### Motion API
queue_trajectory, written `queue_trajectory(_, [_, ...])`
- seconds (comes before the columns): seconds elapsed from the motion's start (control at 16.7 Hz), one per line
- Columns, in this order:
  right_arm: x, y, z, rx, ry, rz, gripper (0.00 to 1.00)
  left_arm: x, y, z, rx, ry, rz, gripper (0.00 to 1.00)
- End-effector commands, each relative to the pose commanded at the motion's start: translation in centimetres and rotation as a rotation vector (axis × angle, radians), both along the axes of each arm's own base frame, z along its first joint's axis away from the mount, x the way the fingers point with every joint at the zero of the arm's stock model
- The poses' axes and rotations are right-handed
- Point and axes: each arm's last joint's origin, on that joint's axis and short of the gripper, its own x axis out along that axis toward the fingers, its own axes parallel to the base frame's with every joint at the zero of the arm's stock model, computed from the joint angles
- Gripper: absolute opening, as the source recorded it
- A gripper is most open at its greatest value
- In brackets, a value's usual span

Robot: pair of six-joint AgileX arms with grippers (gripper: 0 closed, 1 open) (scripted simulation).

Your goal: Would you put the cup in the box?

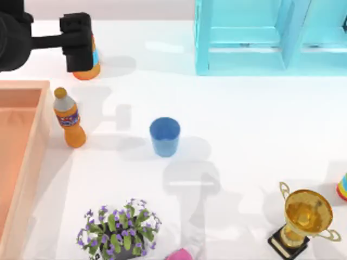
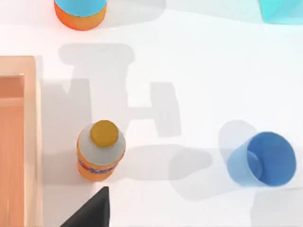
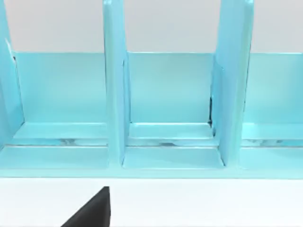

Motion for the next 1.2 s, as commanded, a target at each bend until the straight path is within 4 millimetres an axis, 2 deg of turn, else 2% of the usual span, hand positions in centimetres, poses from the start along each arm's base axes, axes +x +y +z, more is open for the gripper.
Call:
queue_trajectory(0.12, [0.0,0.0,0.0,0.000,0.000,0.000,1.00,3.5,-3.0,0.3,0.016,0.134,-0.011,1.00])
queue_trajectory(0.24, [0.0,0.0,0.0,0.000,0.000,0.000,1.00,6.7,-6.3,-0.3,0.042,0.260,-0.014,1.00])
queue_trajectory(0.42, [0.0,0.0,0.0,0.000,0.000,0.000,1.00,10.3,-11.2,-2.6,0.095,0.425,-0.008,1.00])
queue_trajectory(0.54, [0.0,0.0,0.0,0.000,0.000,0.000,1.00,11.9,-14.1,-4.8,0.136,0.516,0.002,1.00])
queue_trajectory(0.72, [0.0,0.0,0.0,0.000,0.000,0.000,1.00,13.0,-17.5,-8.0,0.193,0.618,0.019,1.00])
queue_trajectory(0.84, [0.0,0.0,0.0,0.000,0.000,0.000,1.00,13.3,-19.0,-9.6,0.222,0.662,0.029,1.00])
queue_trajectory(0.96, [0.0,0.0,0.0,0.000,0.000,0.000,1.00,13.4,-19.7,-10.5,0.238,0.683,0.035,1.00])
queue_trajectory(1.2, [0.0,0.0,0.0,0.000,0.000,0.000,1.00,13.4,-19.8,-10.7,0.240,0.687,0.036,1.00])
